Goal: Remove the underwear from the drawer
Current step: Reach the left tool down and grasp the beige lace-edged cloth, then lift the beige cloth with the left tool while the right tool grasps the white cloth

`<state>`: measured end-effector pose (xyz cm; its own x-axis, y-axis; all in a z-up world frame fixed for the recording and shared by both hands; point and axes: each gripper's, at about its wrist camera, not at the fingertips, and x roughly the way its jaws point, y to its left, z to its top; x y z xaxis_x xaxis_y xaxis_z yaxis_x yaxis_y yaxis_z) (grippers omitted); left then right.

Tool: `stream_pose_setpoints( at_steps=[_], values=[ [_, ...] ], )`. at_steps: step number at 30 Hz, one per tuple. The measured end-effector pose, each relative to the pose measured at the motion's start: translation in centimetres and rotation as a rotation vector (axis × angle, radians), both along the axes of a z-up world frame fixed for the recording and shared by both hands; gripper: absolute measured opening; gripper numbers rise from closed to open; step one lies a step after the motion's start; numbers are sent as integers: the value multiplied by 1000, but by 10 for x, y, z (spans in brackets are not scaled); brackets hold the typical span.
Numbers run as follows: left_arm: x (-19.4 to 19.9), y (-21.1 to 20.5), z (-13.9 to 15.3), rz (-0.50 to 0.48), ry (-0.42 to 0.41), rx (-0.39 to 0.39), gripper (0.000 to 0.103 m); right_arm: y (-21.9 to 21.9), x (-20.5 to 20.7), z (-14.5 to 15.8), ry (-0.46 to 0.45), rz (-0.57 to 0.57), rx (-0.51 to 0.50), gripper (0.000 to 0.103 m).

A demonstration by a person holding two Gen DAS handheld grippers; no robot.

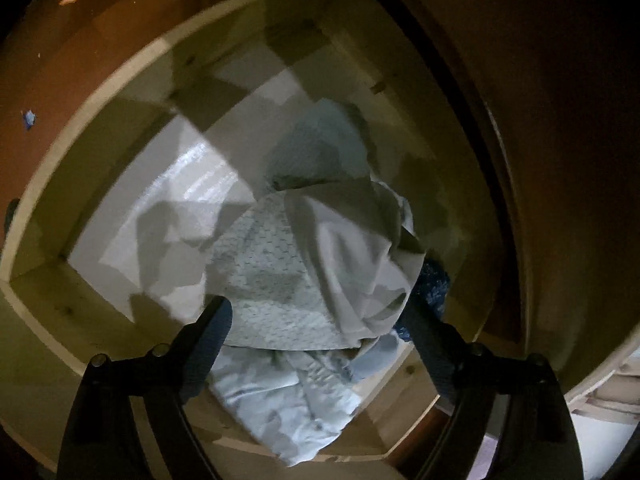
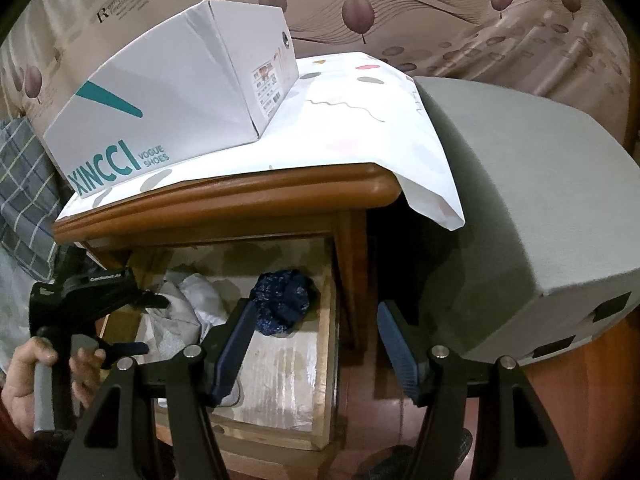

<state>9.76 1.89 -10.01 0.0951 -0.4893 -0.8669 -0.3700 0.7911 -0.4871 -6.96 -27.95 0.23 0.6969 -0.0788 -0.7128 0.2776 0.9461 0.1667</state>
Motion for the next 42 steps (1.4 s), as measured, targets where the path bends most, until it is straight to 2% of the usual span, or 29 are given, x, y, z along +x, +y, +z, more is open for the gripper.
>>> stream_pose_setpoints(
  at_steps=[6,10,13,15,16,17,18,21,32,38,42],
  values=[
    [7,-14,-8,10,15,1,86,2,0,0,2,8,-8,65],
    [15,-25,-16,2,46,45,87,3,1,0,7,11,-8,65],
    [18,-27,-19,-1,61,80,82,3,1,0,6,12,-7,65],
    [19,-28,-17,-41,56,122,59,3,1,0,8,13,-5,65],
    [20,-29,-16,-65,52,141,54,3,2,0,9,15,-3,65],
    [23,-32,-15,-86,46,151,40,3,2,0,10,15,-2,65],
    [23,-33,-12,-116,34,157,31,3,2,-1,11,15,-2,65],
    [22,-36,-11,-163,36,168,22,4,3,0,11,17,-4,65],
    [3,-21,20,-293,-105,207,20,8,4,-6,33,32,-23,65],
    [-9,-12,42,-365,-235,199,20,19,7,-13,68,75,-59,65],
    [-22,-4,49,-415,-321,195,20,25,13,-24,119,110,-40,65]
  ],
)
